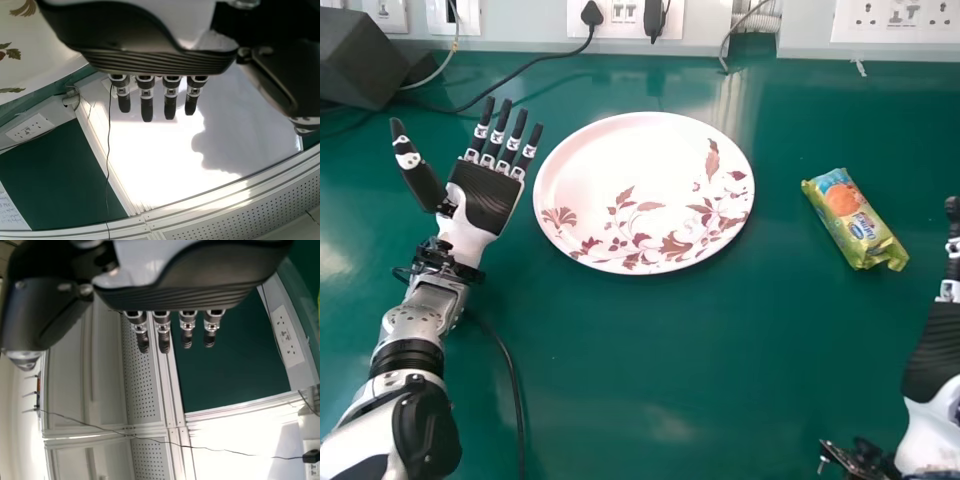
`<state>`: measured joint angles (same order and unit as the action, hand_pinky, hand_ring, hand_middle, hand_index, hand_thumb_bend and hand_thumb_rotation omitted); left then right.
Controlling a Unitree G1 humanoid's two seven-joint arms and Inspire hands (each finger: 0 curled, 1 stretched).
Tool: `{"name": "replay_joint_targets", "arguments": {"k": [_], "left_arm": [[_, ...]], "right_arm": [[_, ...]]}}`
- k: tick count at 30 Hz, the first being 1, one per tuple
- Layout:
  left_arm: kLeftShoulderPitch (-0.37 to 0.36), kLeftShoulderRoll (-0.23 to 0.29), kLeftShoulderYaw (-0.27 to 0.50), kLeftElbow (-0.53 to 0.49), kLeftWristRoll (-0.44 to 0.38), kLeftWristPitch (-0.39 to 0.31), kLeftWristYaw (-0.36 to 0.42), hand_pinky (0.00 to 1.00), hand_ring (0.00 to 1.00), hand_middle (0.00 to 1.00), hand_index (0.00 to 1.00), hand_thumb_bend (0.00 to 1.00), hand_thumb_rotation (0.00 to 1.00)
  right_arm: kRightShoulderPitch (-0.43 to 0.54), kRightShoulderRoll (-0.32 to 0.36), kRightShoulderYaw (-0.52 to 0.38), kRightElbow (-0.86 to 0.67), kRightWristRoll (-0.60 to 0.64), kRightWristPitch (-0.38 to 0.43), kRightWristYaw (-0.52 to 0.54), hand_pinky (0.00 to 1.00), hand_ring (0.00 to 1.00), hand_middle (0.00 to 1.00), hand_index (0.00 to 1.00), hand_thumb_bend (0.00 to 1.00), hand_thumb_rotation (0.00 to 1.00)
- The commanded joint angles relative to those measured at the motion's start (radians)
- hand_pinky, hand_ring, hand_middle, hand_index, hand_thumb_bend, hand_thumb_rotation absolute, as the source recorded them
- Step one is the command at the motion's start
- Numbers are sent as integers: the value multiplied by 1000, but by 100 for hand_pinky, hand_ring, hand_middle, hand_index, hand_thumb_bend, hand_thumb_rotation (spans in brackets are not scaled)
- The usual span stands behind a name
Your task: Pick up biscuit and place it in the plate
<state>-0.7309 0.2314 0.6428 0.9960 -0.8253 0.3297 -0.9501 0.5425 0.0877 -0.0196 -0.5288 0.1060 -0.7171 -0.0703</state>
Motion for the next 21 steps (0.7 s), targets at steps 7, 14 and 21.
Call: {"name": "replay_joint_targets", "arguments": {"k": [7,14,21], "left_arm": [[62,-31,-8,5,11,28,3,100,96,100,100,100,86],[67,-30,-6,-6,10,36,11,98,94,99,100,100,88],[55,-37,-4,-2,5,39,14,100,96,100,100,100,87]], "right_arm": [[93,54,4,-76,-102,45,-80,100,100,100,100,99,83],[93,56,-20,-137,-223,125,-143,100,100,100,99,98,83],[72,33,-54,-197,-315,216,-168,100,100,100,99,97,82]]}}
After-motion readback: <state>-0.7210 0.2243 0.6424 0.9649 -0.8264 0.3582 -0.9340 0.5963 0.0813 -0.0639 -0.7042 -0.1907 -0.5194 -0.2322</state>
